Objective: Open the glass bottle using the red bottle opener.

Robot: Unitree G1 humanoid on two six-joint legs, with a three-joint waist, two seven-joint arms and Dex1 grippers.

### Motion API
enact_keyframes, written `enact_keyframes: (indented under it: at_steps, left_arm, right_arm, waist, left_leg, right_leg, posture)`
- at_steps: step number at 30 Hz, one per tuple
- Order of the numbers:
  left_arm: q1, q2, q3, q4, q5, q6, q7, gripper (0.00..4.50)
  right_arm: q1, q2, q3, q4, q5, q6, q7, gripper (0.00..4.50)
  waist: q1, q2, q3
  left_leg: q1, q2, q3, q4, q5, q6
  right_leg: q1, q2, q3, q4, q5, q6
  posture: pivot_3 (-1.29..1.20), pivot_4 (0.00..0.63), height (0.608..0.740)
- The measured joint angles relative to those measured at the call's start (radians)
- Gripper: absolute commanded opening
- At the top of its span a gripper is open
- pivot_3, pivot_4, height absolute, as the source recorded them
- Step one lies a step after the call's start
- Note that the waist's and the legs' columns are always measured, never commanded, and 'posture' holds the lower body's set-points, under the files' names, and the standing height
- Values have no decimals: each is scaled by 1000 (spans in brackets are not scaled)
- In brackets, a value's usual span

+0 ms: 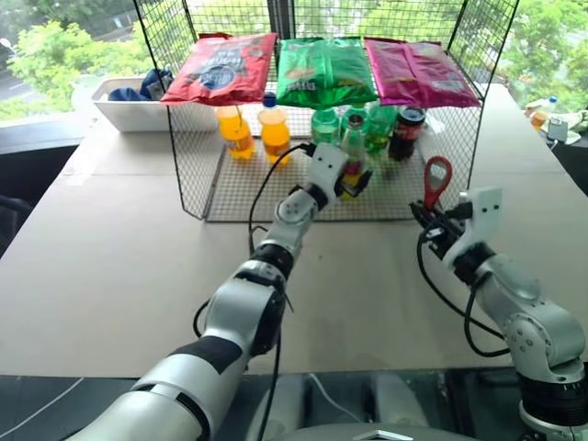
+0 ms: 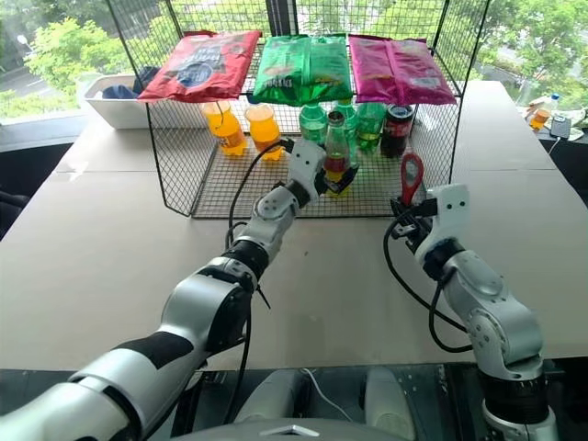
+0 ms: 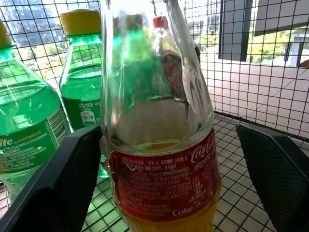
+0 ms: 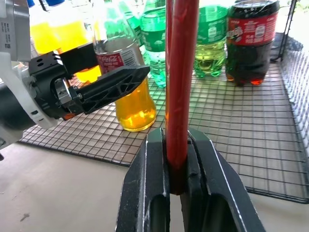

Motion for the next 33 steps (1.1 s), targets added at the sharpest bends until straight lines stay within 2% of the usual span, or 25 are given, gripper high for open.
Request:
enact_keyframes:
  at_steps: [11,14,16,26,30,33]
  left_arm:
    - [-76,-64,4,79,46,106,149,4471]
    - [-94,-64,14,85,46,131,187,3765]
    - [-104,-61,19,86,46,152,214,2900]
    - [-111,-49,44,86,44,175,203,2860]
    - [-111,-36,55,81,23,174,130,2860]
    - [-105,-22,75,31,-23,189,1,2860]
  right_arm:
    - [15,-6,-20,-19,-16,23,-1,0]
    - [15,-7,-20,-19,-32,21,0,0]
    - [15,-15,-18,-19,-60,14,0,0]
    - [-36,38,-6,10,-216,-111,-41,0]
    - [-37,45,12,34,-259,-136,-36,0]
    - [-36,55,13,43,-272,-154,-33,0]
  waist:
    - [-1,0,0]
    - [-2,0,0]
    - [-2,0,0]
    - [-3,0,0]
    - [-2,0,0]
    - [-4,0,0]
  left_leg:
    - [0,0,0,0,0,0]
    - [0,0,0,0,0,0]
    - [0,0,0,0,0,0]
    - [0,0,1,0,0,0]
    - [0,0,1,0,0,0]
    - [-1,0,1,0,0,0]
  right_leg:
    - [0,0,0,1,0,0]
    - [0,0,0,1,0,0]
    - [0,0,0,1,0,0]
    - [-1,0,0,2,0,0]
    - [-1,0,0,1,0,0]
    - [-2,0,0,1,0,0]
  posture:
    - [0,150,740]
    - [0,150,740]
    - [0,150,740]
    - [0,150,740]
    - [0,150,740]
    - [0,150,740]
